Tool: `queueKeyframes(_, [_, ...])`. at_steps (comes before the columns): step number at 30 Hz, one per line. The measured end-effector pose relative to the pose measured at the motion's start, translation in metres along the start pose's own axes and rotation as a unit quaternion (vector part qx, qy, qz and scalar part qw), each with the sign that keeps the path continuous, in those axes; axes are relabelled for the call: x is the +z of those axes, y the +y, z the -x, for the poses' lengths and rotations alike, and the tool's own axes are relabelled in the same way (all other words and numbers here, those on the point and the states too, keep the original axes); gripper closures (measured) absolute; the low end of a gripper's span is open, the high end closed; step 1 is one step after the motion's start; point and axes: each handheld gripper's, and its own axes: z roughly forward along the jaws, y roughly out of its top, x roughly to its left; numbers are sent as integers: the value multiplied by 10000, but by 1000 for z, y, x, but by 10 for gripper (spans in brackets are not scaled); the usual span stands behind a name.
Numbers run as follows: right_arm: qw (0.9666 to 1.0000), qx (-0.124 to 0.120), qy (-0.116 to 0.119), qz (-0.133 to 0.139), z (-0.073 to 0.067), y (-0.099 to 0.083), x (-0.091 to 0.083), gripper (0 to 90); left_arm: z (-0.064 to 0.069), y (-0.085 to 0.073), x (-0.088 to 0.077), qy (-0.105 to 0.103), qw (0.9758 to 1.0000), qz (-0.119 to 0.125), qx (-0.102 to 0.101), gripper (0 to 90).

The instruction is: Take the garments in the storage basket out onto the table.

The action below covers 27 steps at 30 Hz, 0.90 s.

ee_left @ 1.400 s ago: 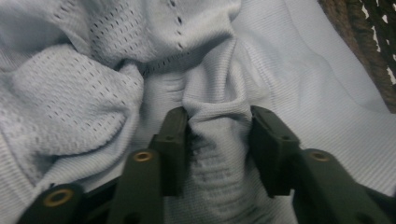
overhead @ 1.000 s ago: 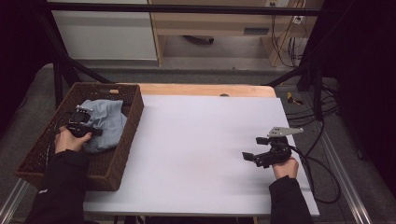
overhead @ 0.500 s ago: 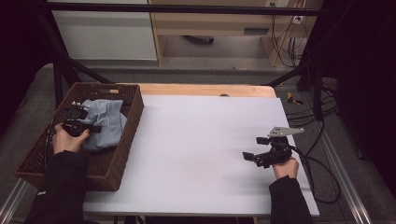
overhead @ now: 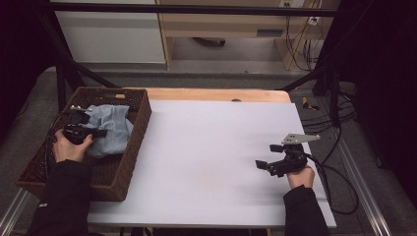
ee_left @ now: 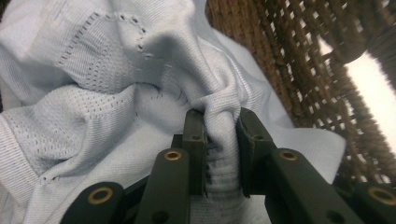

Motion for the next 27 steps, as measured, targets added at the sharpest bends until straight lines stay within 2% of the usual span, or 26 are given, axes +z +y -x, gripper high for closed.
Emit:
queueKeyframes(13, [10000, -10, 3, -12, 0, 0, 0, 47, 5, 0, -13, -113, 9995, 296, 11, 754])
queueKeyframes(27, [10000, -11, -17, 13, 1, 0, 0, 47, 8, 2, -19, -190, 9988, 446, 48, 756])
